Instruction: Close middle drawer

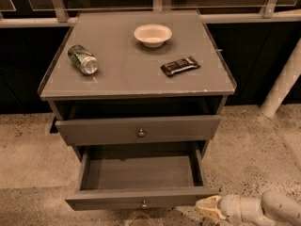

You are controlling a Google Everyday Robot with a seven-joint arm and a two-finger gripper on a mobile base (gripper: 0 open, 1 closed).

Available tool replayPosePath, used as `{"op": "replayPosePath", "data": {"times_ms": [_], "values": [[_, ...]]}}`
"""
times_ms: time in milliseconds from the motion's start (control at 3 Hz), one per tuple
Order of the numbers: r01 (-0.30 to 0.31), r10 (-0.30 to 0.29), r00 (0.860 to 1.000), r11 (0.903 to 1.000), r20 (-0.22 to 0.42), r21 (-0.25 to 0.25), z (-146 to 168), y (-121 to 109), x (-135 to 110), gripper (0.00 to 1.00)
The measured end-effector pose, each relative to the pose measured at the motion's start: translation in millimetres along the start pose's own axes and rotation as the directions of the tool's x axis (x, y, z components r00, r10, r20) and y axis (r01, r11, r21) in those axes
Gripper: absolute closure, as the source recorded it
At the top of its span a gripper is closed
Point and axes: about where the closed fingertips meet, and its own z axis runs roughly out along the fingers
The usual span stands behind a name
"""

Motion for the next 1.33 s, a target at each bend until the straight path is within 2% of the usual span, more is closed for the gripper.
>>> {"op": "replayPosePath", "data": {"times_ms": [333,667,1000,1333], "values": [[-0.021,0.019,1.000,0.9974,0.016,0.069,4,-24,13,1.00],[0.013,-0.022,0.999,0.9831,0.047,0.183,7,-44,11,1.00],[0.041,-0.062,0.996,0.9620,0.067,0.270,12,-63,4,1.00],[0.070,-0.103,0.991,0.9426,0.087,0.326,17,-76,-13,1.00]]}}
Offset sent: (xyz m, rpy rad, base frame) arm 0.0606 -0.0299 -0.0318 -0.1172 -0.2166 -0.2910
